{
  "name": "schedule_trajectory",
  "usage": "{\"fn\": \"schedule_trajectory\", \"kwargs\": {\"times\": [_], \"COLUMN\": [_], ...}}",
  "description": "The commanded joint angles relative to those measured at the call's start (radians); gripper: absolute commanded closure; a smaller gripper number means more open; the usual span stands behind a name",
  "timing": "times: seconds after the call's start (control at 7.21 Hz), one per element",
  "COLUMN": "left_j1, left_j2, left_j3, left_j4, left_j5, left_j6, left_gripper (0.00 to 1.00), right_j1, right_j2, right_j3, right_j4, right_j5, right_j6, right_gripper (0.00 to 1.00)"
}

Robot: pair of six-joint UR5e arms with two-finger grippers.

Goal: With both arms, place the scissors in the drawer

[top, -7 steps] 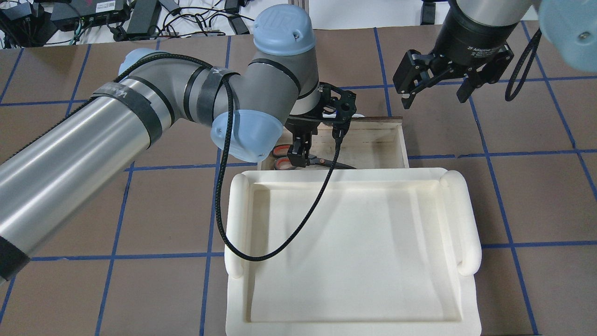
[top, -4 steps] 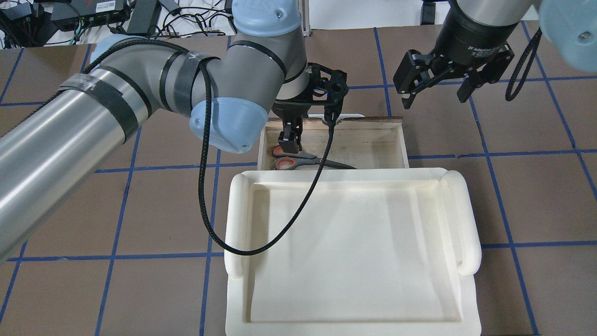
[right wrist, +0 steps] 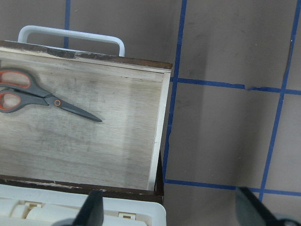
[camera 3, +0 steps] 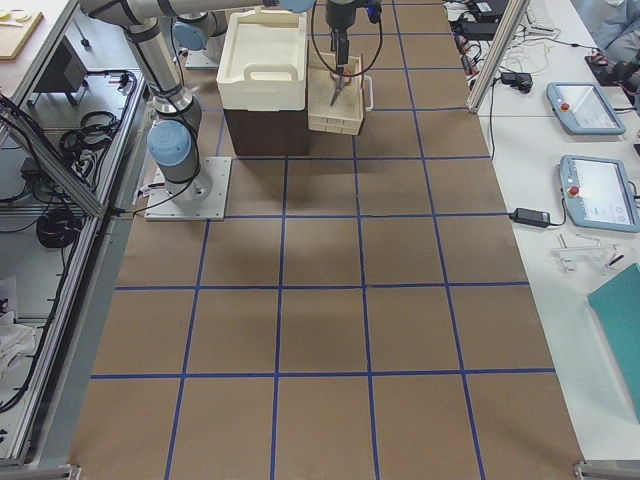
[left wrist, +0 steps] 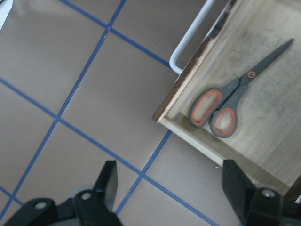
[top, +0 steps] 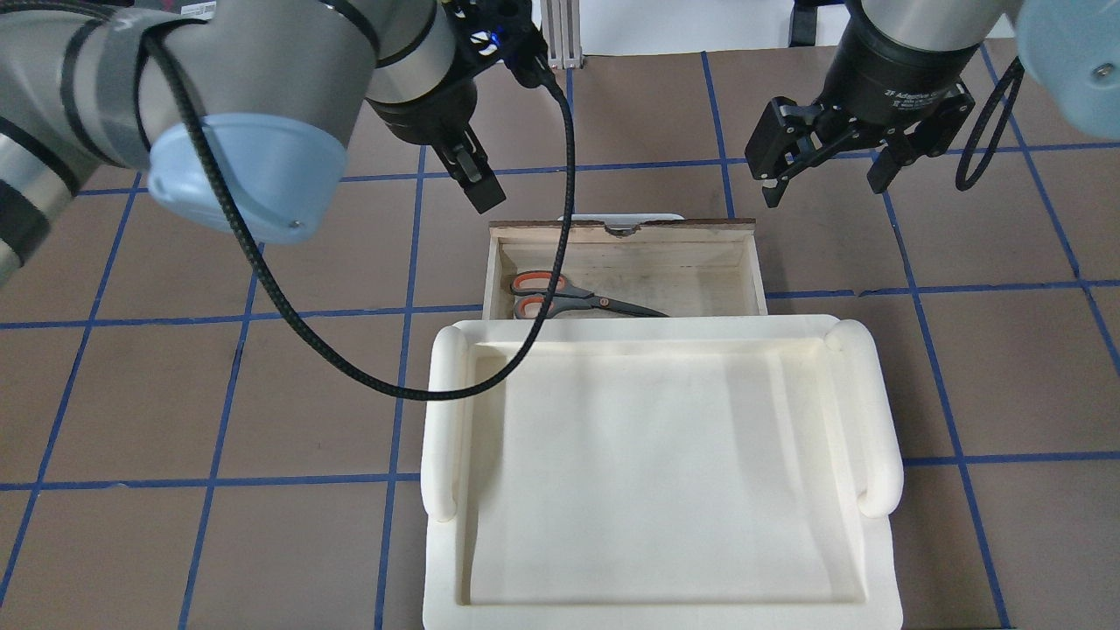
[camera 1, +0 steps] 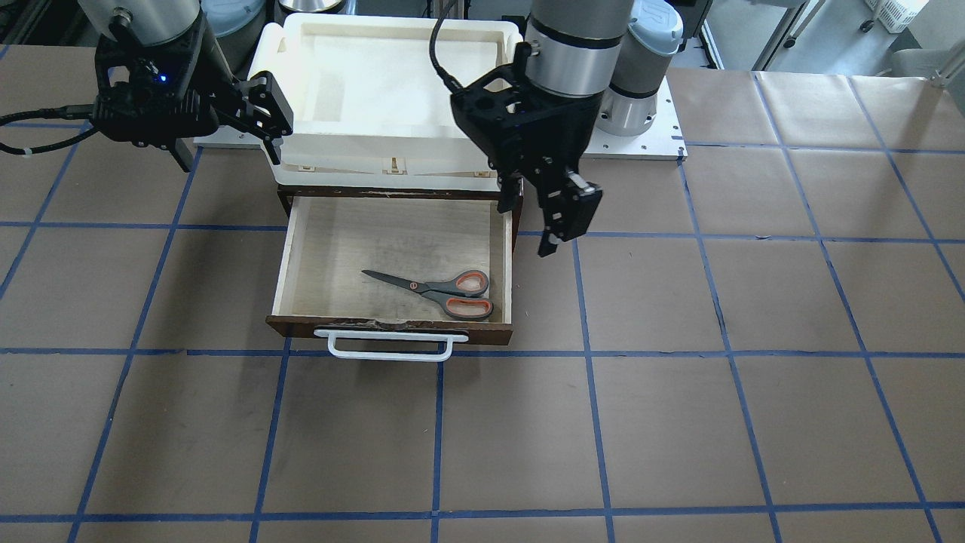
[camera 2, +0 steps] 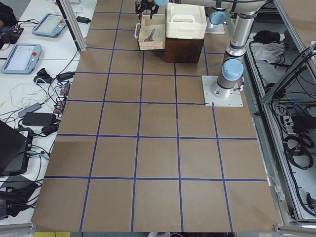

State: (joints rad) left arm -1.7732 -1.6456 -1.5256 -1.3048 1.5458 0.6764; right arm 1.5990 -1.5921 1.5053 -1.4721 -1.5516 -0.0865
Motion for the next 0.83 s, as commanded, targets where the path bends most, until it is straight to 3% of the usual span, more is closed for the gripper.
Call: {"fn": "schedule_trajectory", "kwargs": {"times": [0.0, 0.28, 0.55, 0.69], "left_j1": [0.174, 0.291, 0.313, 0.313], "left_j2": [0.049, 0.067, 0.086, 0.081], "left_j3": [-0.001, -0.008, -0.016, -0.031], "left_j4": [-0.086, -0.181, -0.221, -0.225], "left_j5": [0.0, -0.003, 0.0, 0.051], "left_j6": [-0.239, -0.355, -0.506, -0.512], "left_gripper": [0.0, 0.0, 0.0, 0.0], "right_j1": [-0.001, -0.001, -0.001, -0.001], "right_j2": [-0.002, -0.002, -0.002, -0.002], "right_j3": [0.003, 0.003, 0.003, 0.003], "right_j4": [-0.004, -0.004, -0.004, -0.004], "right_j5": [-0.001, -0.001, -0.001, -0.001], "right_j6": [-0.005, -0.007, -0.007, -0.006], "right_gripper": [0.0, 0.0, 0.0, 0.0]}}
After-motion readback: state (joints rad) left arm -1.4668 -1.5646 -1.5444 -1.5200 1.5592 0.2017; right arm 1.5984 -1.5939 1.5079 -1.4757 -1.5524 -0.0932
